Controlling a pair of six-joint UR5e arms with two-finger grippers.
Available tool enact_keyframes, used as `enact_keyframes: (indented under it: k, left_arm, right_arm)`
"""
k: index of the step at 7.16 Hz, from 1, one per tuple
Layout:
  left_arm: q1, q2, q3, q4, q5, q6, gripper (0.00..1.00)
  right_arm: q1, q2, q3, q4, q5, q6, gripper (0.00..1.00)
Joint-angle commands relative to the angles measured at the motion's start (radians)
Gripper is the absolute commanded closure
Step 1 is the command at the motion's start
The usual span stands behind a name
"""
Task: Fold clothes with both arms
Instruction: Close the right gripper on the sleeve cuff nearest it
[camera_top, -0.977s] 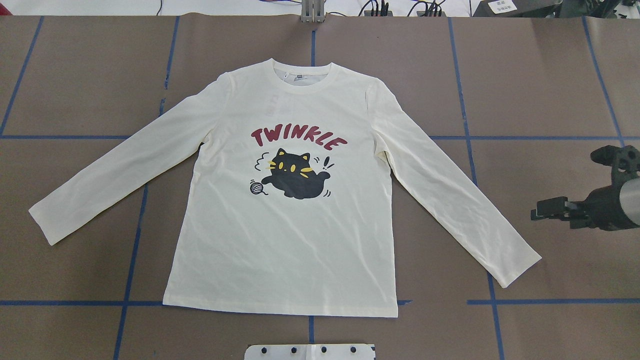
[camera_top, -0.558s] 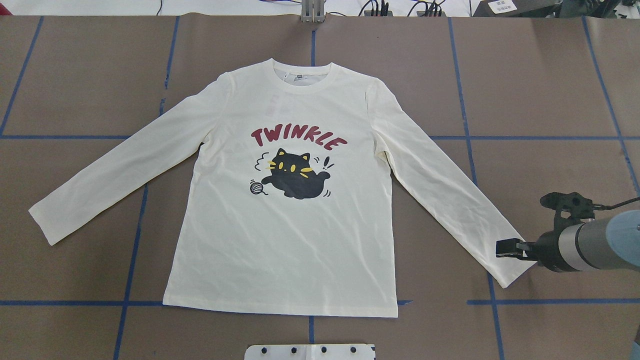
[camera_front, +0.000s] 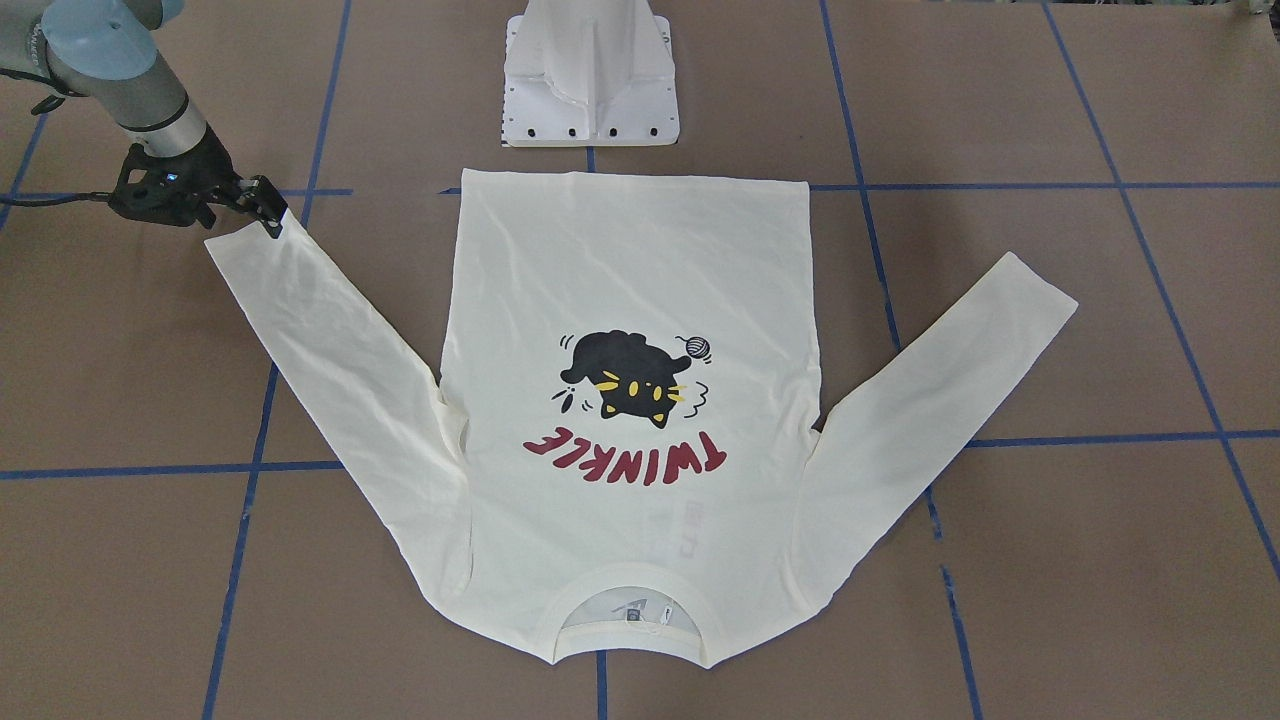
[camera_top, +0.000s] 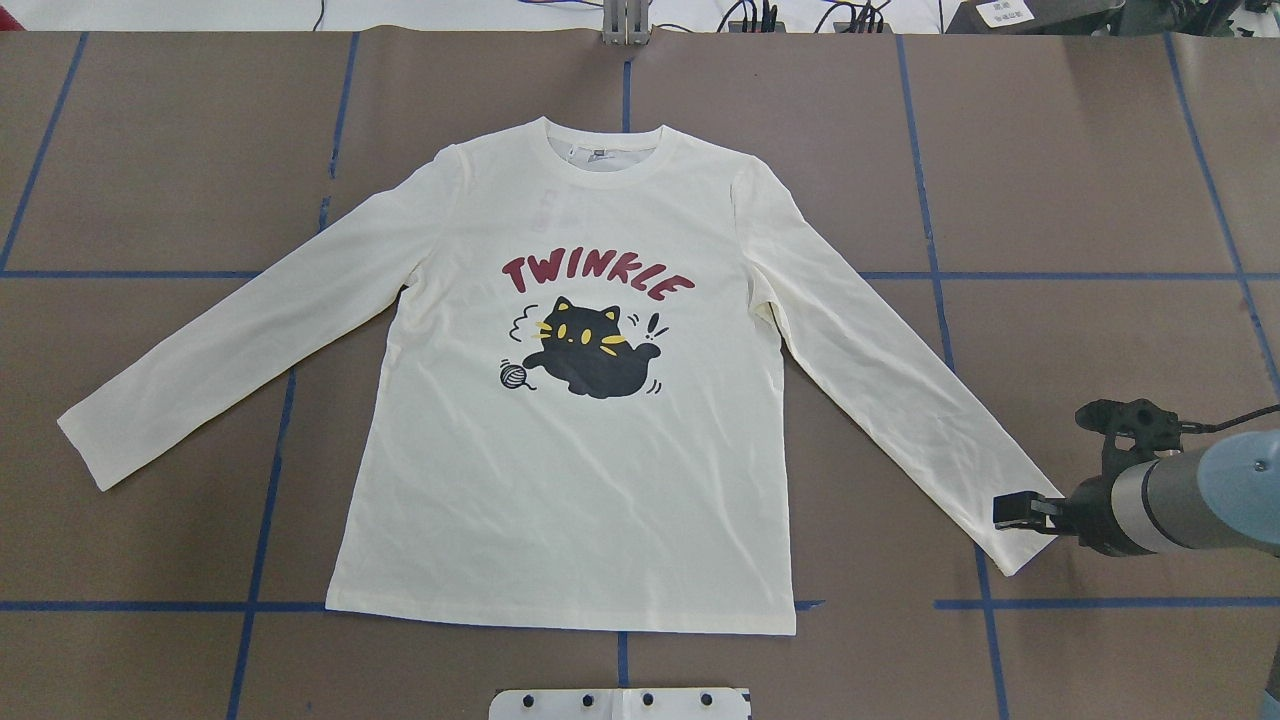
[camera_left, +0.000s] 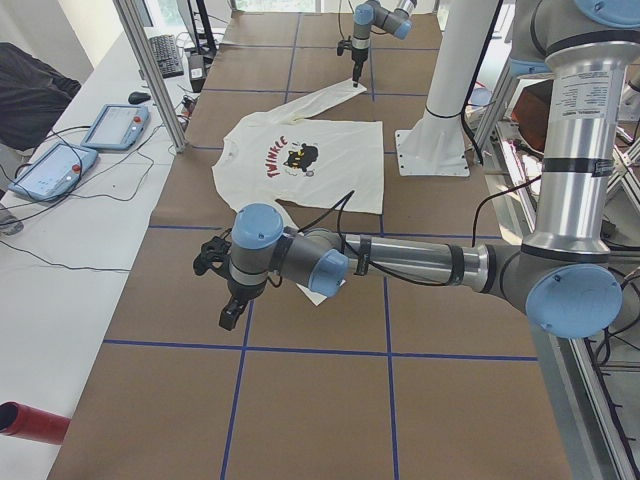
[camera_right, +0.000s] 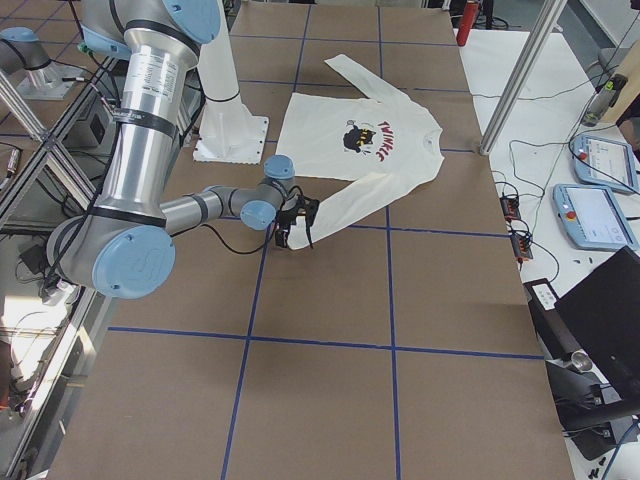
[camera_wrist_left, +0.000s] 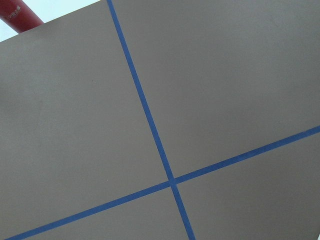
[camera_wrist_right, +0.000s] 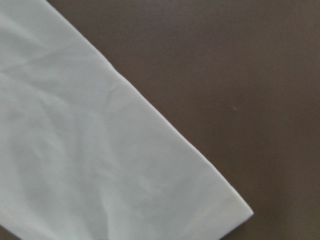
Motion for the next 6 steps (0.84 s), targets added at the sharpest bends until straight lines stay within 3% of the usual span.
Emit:
enact_keyframes:
  k: [1,3,4,6]
  left_arm:
    - [0.001,0.000,0.003,-0.009,0.001,0.000,0.00]
    - [0.001,0.000,0.003,-0.009,-0.001,0.000,0.00]
    - [0.001,-0.002,0.002,-0.009,-0.001,0.000,0.00]
    - [0.001,0.000,0.003,-0.009,0.001,0.000,0.00]
  right_arm:
    - [-0.002,0.005,-0.014,-0.006,0.000,0.000,0.16]
    - [0.000,0.005,-0.011,-0.008,0.011,0.002,0.83]
    - [0.000,0.005,-0.006,-0.009,0.011,0.002,1.00]
    - [0.003,0.005,0.036,-0.015,0.017,0.000,1.00]
